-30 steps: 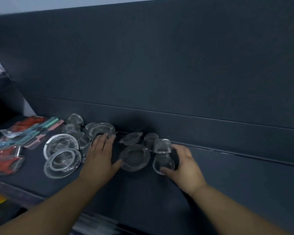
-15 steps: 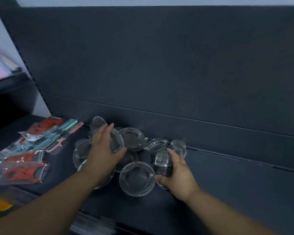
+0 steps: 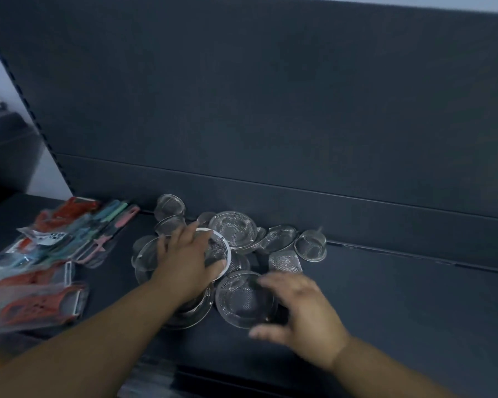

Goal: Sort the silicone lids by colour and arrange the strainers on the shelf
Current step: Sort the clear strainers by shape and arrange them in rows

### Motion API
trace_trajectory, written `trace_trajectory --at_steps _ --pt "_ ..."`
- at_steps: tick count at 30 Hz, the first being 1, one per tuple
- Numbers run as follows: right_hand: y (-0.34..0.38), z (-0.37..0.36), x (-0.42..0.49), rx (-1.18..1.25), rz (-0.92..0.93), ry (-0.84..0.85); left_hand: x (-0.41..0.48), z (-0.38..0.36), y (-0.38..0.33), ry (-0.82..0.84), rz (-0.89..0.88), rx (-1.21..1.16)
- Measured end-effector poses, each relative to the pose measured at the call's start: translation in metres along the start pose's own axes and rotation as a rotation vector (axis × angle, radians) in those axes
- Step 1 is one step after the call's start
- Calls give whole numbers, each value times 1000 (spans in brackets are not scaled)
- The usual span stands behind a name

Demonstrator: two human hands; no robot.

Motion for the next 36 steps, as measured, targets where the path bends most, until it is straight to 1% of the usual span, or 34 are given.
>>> trace_trajectory --at_steps 2,3,4,6,8,10,11,13,15,17,19,20,23,26,28,30,32,34,35,36 --pt "7 -12 -4 -76 155 156 -5 0 -1 3 -26 -3" --pt "9 -15 -3 -112 193 191 -7 0 -1 8 -32 -4" --pt "11 -16 -2 -119 213 193 -10 0 -2 8 -36 -14" --pt "16 -11 2 7 179 135 -14 1 0 -29 -59 -76" --pt "17 1 4 207 19 7 -20 5 0 -106 -101 -208" --pt "18 14 9 449 -225 -100 -29 9 -3 -158 -146 -371" --pt "21 21 13 591 -343 -143 -34 12 -7 -166 -175 -437" --pt "29 33 24 883 -521 -206 -44 18 -18 -143 -241 -509" --pt "40 40 36 1184 -654 -153 -51 22 -24 -71 -314 -501" --pt "54 44 47 1402 -735 6 -53 25 -22 -9 -347 -460" --pt "69 43 55 1514 -756 163 -55 28 -15 2 -331 -411" --pt "76 40 58 1555 -761 204 -57 29 -10 -10 -325 -395" --pt "91 29 69 1642 -749 263 -60 31 3 -65 -278 -392" --pt "95 20 80 1738 -770 276 -62 34 19 -119 -220 -440" --pt "96 13 85 1730 -785 281 -63 36 29 -105 -185 -482" --pt "97 7 89 1586 -768 268 -62 38 37 -110 -156 -502" --pt "85 0 93 1240 -720 150 -59 40 42 -145 -125 -505" --pt "63 1 96 783 -642 -25 -55 42 41 -177 -99 -501" --pt "51 2 96 581 -597 -70 -52 42 41 -191 -85 -497" --pt "40 3 96 425 -543 -68 -49 42 41 -209 -73 -495"
Point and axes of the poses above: each hand's wrist, its own x-axis towards the middle knuckle, its own z-axis out of the back of the hand, y = z × x, the point moved 1 cm from there along x, towards the middle knuckle, and after that the axes turned 7 degrees about -x, right-handed, at the moved point
